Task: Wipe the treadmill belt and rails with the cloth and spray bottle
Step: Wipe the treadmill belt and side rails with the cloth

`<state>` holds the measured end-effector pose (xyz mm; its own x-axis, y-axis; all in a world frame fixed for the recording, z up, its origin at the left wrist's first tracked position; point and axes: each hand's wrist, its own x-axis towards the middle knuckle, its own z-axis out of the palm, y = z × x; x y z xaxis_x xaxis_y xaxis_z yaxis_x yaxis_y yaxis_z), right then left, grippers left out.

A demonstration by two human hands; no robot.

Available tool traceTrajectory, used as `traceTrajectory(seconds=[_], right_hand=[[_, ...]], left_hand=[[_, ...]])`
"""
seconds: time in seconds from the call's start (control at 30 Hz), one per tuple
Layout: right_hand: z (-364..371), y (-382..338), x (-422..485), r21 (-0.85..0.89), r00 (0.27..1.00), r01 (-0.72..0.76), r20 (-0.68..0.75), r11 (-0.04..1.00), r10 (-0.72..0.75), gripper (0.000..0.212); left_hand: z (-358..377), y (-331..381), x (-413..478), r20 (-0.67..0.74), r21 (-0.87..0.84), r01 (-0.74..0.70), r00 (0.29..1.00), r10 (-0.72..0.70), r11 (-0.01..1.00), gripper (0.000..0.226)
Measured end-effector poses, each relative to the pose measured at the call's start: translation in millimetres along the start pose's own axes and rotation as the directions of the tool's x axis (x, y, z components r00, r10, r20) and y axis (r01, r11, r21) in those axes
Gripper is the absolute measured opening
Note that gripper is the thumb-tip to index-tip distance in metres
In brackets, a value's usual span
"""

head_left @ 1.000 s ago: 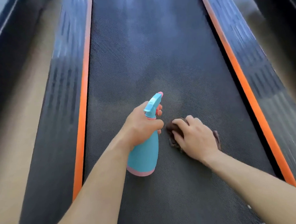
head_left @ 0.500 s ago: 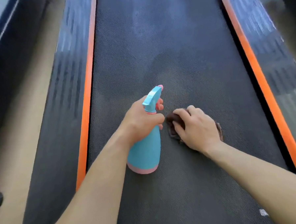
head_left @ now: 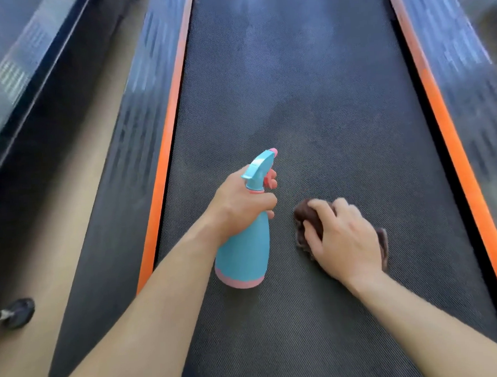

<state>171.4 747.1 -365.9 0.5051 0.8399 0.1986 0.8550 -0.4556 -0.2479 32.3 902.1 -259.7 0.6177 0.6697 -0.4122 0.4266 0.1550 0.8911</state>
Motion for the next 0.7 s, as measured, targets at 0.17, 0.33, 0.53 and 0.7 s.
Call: traceTrajectory(seconds=[0.17, 0.33, 0.53, 0.7], right_hand=[[1, 2, -11, -0.008, 1.000, -0.020, -0.007, 1.000, 0.020, 0.035], [-1, 1, -13, -0.003, 0.999, -0.034, -0.016, 0.999, 0.034, 0.034], [-2, -2, -14, -0.007, 0.998, -0.045, -0.032, 0.999, 0.044, 0.036], [-2, -2, -14, -0.008, 0.998, -0.048, -0.034, 0.999, 0.047, 0.036]], left_hand=[[9, 3, -12, -0.001, 0.000, 0.028, 1.000, -0.028, 1.000, 0.052], [15, -7, -40, -0.047, -0.058, 0.145, 0.988, -0.148, 0.988, 0.040], [29, -17, -60, -0.125, -0.026, 0.171, 0.977, -0.173, 0.985, 0.042], [20, -20, -68, -0.215, 0.035, 0.247, 0.948, -0.234, 0.968, 0.024]])
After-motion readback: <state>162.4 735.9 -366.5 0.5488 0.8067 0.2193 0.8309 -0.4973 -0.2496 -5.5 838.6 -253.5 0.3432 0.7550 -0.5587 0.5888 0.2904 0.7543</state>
